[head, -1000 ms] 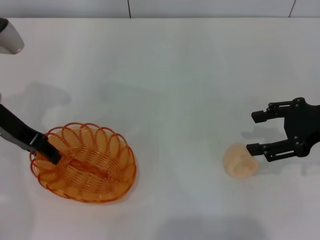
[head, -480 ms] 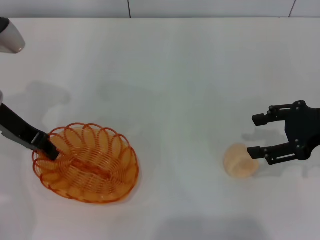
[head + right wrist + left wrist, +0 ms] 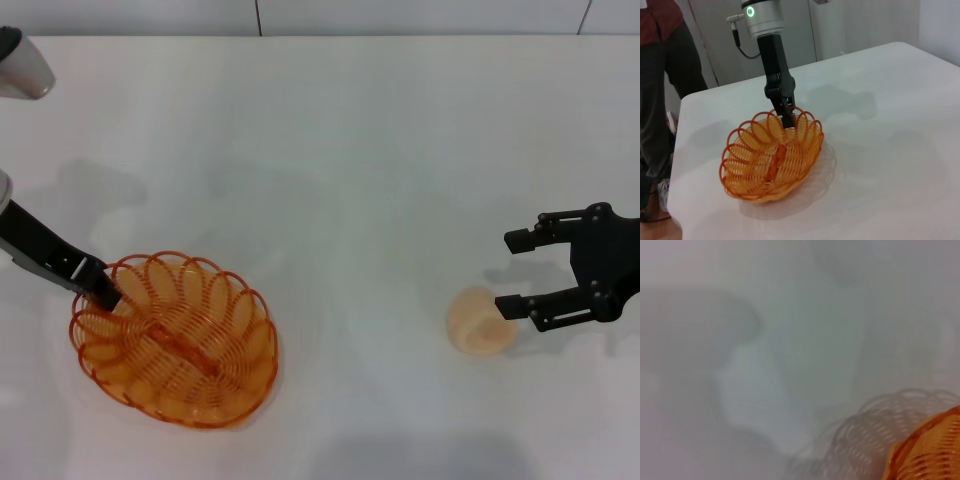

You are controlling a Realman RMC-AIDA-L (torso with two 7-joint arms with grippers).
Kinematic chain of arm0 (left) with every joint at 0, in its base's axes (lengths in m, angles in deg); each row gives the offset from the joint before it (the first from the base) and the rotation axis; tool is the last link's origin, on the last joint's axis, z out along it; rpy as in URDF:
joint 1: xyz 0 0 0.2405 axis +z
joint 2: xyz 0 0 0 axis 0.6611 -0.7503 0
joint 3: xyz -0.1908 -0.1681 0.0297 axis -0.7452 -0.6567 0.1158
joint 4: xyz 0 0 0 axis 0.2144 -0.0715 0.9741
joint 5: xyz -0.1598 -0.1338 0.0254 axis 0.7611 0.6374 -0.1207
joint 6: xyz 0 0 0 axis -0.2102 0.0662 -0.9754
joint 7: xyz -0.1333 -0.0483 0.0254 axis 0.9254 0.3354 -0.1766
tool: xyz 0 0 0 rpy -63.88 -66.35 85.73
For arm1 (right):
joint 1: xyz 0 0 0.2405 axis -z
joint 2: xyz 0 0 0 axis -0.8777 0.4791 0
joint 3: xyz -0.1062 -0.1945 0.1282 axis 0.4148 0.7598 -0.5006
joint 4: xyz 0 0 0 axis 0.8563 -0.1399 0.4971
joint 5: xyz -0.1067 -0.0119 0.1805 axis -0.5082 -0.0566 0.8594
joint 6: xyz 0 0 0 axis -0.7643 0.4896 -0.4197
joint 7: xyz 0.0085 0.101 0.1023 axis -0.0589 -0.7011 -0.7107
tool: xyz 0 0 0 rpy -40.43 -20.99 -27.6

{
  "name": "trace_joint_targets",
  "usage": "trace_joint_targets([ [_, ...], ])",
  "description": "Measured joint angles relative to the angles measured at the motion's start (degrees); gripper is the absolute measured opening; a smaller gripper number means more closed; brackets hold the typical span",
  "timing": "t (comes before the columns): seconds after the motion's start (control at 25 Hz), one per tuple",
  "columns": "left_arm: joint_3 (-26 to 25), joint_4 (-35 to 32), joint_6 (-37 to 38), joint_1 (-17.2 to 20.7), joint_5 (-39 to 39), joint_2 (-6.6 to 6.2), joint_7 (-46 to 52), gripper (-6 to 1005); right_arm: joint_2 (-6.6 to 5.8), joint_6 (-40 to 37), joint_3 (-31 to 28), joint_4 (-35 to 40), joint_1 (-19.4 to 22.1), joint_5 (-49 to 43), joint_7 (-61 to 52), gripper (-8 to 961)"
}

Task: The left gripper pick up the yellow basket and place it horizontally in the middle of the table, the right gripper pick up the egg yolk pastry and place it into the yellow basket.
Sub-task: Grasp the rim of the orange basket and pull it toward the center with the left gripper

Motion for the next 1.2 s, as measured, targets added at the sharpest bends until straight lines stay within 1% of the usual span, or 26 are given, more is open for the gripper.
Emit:
trace_joint_targets([
  [0.16, -0.48, -0.12, -0.06, 0.11, 1.27, -0.18, -0.1, 120, 0.0, 0.11, 0.0, -0.01, 0.01, 0.0, 0.12, 760],
  [0.32, -2.62, -0.23, -0.79, 0.5, 5.61, -0.72, -0.14, 100, 0.0, 0.21, 0.0, -0.02, 0.01, 0.01, 0.09, 759],
  [0.48, -4.66, -0.23, -2.08, 0.53, 6.09, -0.54, 0.46, 96, 0.0, 0.29, -0.13, -0.05, 0.0, 0.08, 0.04, 757],
  [0.68, -6.42, -0.23, -3.97, 0.4, 7.2, -0.24, 4.48, 85, 0.0, 0.17, -0.46, -0.09, -0.25, 0.15, 0.01, 756],
  [0.92, -6.68, -0.23, -4.63, -0.51, 9.13, -0.38, 9.31, 85, -0.06, 0.04, -0.57, 0.13, -0.46, 0.18, -0.01, 754],
  [1.0, -6.97, -0.03, -5.49, -0.65, 11.57, -0.39, 11.52, 85, -0.07, 0.03, -0.58, 0.29, -0.51, 0.18, -0.01, 754],
  [1.2, -6.96, 0.29, -6.44, -0.61, 12.36, -0.2, 15.01, 86, -0.09, -0.01, -0.62, 0.5, -0.69, 0.18, -0.02, 752],
])
